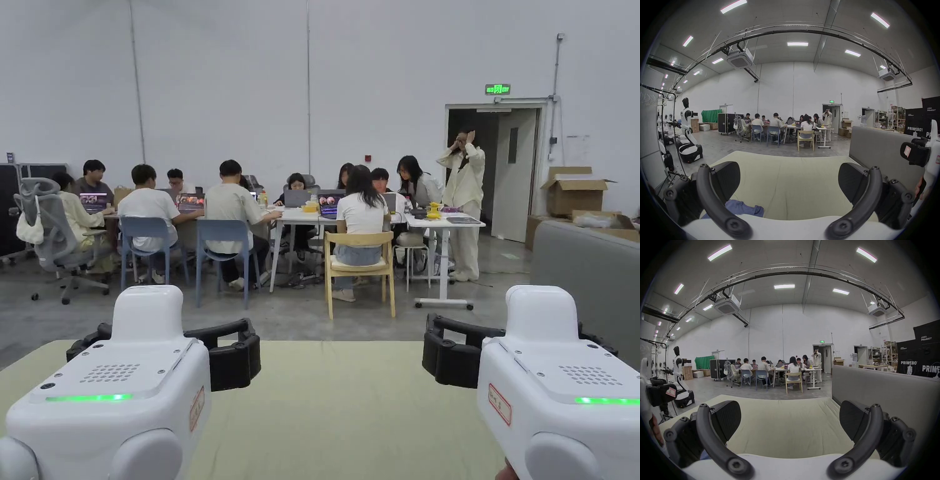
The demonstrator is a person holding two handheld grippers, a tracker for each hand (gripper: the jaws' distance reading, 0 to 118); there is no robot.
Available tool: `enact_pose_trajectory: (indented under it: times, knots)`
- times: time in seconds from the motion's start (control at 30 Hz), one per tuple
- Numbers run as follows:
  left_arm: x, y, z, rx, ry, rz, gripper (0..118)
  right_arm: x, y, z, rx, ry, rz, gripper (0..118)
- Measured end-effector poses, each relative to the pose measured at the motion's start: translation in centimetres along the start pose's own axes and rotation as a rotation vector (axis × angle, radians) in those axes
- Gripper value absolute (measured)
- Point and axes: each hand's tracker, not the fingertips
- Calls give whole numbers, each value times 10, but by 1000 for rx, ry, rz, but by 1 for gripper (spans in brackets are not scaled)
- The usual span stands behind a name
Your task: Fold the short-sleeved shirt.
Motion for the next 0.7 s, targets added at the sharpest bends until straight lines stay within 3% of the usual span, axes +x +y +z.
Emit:
enact_pose_trajectory:
  times: [0.7]
  knots:
    - [5, -1, -1, -9, -5, -5, 118, 2, -2, 1, -4, 4, -5, 118]
